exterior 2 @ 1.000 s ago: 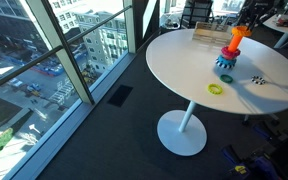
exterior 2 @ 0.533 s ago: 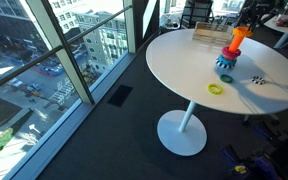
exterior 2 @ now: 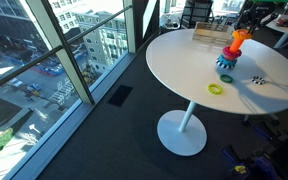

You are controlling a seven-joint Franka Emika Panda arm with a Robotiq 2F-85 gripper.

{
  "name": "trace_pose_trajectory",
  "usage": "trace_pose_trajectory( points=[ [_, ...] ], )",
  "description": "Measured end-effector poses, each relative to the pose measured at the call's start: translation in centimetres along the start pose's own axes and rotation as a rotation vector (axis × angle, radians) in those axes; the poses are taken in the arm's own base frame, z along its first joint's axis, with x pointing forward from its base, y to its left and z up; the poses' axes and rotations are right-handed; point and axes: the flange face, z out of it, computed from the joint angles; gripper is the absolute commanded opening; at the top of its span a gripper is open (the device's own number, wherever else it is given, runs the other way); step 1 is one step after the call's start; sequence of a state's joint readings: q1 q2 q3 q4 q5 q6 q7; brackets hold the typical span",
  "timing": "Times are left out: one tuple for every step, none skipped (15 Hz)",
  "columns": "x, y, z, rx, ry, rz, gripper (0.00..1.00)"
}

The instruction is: Put the orange ring around the orange rod

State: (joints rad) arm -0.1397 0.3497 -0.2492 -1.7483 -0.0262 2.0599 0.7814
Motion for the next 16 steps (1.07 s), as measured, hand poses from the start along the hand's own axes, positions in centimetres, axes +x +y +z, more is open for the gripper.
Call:
trace_pose_trajectory(
  points=[
    [0.0,0.0,0.0,0.002,0.0,0.002,0.41],
    [0.1,0.1,0.0,0.004,-0.001,0.004,0.41],
    [0.1,0.1,0.0,0.005,-0.002,0.006,0.46],
    [0.2,0.2,0.0,0.006,-0.003,0.008,0.55],
    [0.2,0.2,0.1,0.005,-0.005,0.009,0.61],
    [0.2,0.3,0.2,0.004,-0.007,0.01,0.7],
    [0.2,0.3,0.2,0.004,-0.007,0.01,0.78],
    [0.2,0.3,0.2,0.003,-0.008,0.01,0.85],
    [0.1,0.3,0.3,0.004,-0.01,0.011,0.94],
    [0.1,0.3,0.3,0.007,-0.013,0.011,0.99],
    [0.0,0.2,0.3,0.009,-0.017,0.008,1.0],
    [-0.1,0.1,0.3,0.012,-0.021,0.0,1.0],
    [-0.3,-0.1,0.3,0.017,-0.026,-0.013,1.0],
    [-0.6,-0.3,0.1,0.022,-0.03,-0.031,1.0],
    [-0.9,-0.5,-0.1,0.027,-0.031,-0.05,1.0],
    [-1.3,-0.7,-0.4,0.031,-0.032,-0.072,1.0]
  ],
)
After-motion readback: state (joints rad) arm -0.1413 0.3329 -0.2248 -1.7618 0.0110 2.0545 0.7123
